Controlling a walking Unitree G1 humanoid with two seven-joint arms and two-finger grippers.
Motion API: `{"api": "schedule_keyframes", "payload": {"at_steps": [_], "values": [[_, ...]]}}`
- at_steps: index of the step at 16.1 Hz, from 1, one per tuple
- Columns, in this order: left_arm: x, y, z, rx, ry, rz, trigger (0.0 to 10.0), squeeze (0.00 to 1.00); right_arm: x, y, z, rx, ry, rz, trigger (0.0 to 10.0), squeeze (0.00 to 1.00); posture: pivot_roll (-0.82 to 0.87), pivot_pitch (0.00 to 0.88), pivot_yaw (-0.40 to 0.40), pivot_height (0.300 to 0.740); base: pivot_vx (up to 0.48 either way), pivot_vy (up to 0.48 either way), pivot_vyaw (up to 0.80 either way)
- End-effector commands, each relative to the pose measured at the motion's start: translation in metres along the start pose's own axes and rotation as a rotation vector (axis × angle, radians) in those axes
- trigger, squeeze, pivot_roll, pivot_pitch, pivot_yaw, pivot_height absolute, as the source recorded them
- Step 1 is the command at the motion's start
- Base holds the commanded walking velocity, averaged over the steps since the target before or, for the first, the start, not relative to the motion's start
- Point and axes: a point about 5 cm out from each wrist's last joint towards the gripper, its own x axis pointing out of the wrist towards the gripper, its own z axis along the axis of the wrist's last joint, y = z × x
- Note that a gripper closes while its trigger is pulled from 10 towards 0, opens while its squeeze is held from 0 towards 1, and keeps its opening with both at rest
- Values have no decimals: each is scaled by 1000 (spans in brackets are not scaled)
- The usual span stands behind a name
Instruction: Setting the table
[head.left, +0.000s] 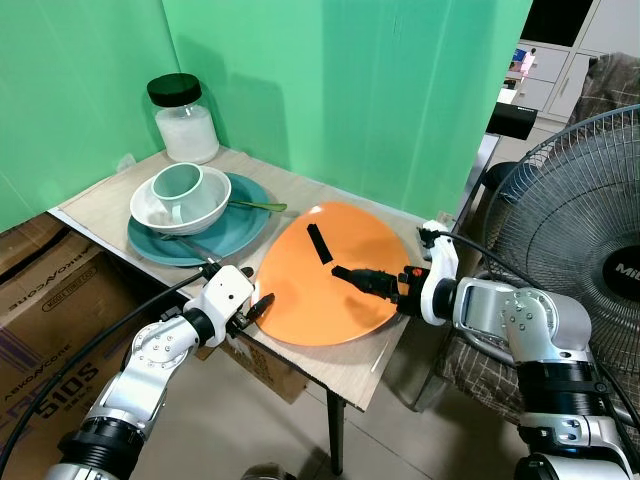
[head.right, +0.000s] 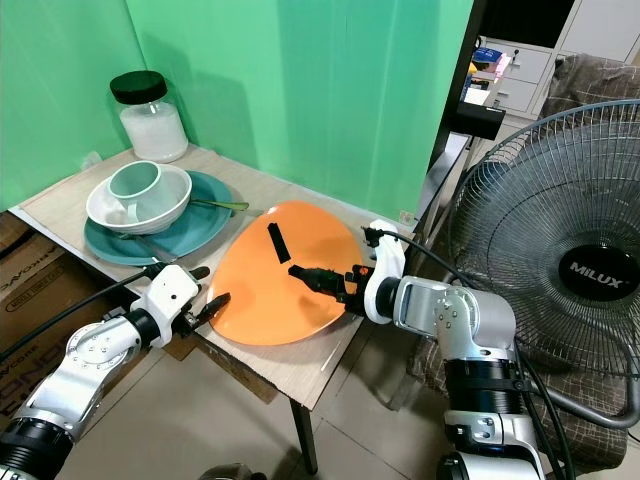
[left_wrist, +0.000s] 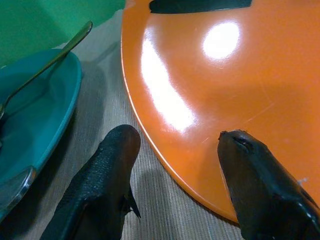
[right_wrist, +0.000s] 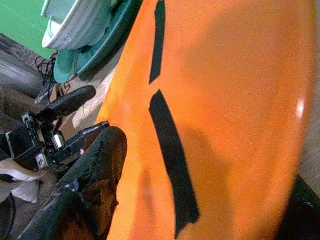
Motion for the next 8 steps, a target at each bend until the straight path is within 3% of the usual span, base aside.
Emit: {"api": "schedule_keyframes", "payload": {"at_steps": [1,8], "values": [[-2,-5,-15,2,84,-21,10000,0,-1,3,6,14,-7,9,0,0,157,0,28,740,0,0,0],[-3,-3,-18,16,90,-5,10000,0,-1,5,7,52,13,12,0,0,160,0,21,740,0,0,0]]}}
